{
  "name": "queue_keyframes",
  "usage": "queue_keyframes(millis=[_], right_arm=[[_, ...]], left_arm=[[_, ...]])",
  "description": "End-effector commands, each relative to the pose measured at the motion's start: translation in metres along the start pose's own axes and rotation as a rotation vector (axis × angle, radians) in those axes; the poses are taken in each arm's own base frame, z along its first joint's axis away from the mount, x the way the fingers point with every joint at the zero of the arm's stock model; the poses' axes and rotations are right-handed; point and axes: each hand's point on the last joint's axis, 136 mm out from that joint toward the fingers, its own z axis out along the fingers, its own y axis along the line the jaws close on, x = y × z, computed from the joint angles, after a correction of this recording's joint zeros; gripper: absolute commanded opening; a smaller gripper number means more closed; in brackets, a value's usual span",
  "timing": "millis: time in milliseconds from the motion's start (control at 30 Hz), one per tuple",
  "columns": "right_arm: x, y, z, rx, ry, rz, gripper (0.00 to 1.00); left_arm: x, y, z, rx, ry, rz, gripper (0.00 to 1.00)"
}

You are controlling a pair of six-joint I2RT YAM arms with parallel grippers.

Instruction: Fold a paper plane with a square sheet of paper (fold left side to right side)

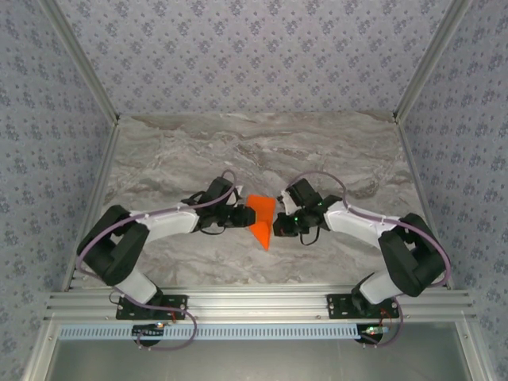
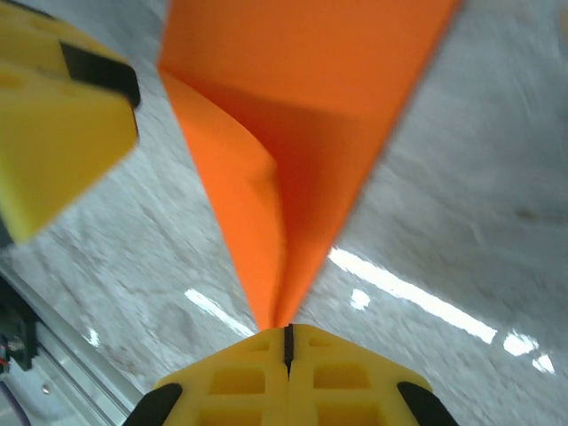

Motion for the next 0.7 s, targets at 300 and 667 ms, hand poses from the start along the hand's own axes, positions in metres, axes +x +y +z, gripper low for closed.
queue_keyframes(millis=[300, 667], right_arm=[[-0.036, 0.036, 0.032, -0.083, 0.003, -0.100, 0.05], [-0.026, -0.009, 0.038, 0.145, 0.063, -0.096, 0.06]], left_arm=[[0.001, 0.026, -0.016, -0.029, -0.039, -0.122, 0.47], [0.003, 0.026, 0.001, 0.004, 0.001, -0.176, 0.51]])
